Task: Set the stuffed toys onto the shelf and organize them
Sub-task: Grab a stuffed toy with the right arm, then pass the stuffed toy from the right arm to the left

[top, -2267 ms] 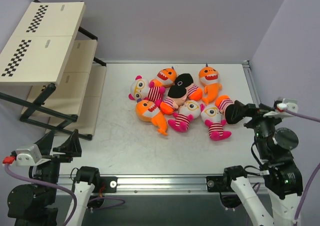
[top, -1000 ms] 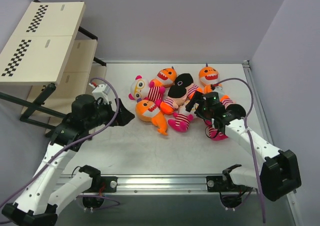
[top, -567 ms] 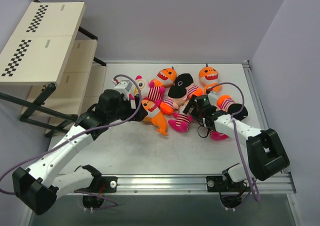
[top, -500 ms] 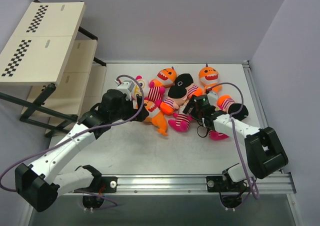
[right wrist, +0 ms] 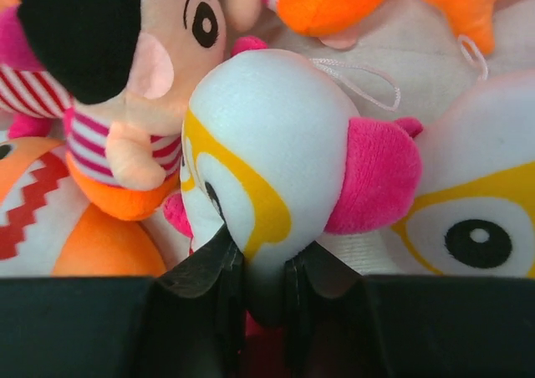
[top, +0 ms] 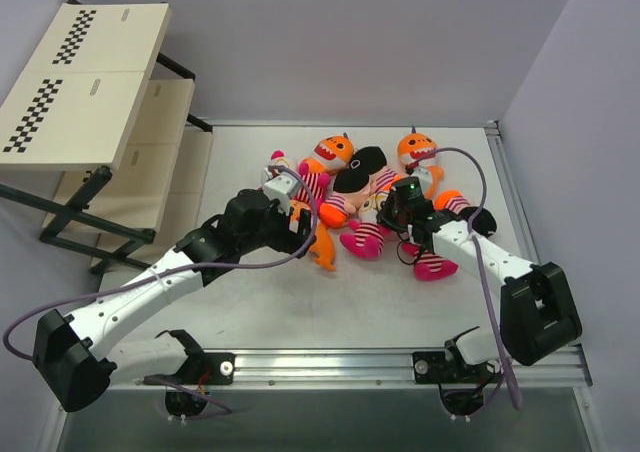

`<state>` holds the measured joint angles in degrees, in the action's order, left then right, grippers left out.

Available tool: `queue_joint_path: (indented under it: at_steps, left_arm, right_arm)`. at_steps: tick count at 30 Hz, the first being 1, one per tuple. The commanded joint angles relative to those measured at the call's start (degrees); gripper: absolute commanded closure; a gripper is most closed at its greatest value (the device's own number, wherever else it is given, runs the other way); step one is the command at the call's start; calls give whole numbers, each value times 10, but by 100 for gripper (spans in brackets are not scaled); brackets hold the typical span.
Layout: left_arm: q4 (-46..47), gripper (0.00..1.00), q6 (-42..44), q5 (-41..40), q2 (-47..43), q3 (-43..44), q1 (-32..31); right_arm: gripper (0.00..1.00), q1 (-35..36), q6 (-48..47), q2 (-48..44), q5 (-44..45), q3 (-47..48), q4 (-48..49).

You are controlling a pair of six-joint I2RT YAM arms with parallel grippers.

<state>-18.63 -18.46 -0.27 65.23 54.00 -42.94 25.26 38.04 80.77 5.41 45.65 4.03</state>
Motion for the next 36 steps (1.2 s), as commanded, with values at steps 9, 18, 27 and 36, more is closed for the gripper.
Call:
queue_joint_path:
  at_steps: [9, 18, 27, 36]
  left_arm:
    - [115, 6, 211, -75, -41, -16, -137]
    - [154, 6, 344, -87, -38, -27, -194]
    - [167, 6, 405, -79, -12, -29, -200]
    - [150, 6, 431, -80, 22, -15, -201]
  right_arm:
    - [100, -15, -109, -26, -174, 157, -118]
    - [100, -9, -156, -1, -254, 222, -142]
    - [100, 6, -176, -4, -291, 227, -123]
    - [100, 19, -190, -16, -305, 225, -96]
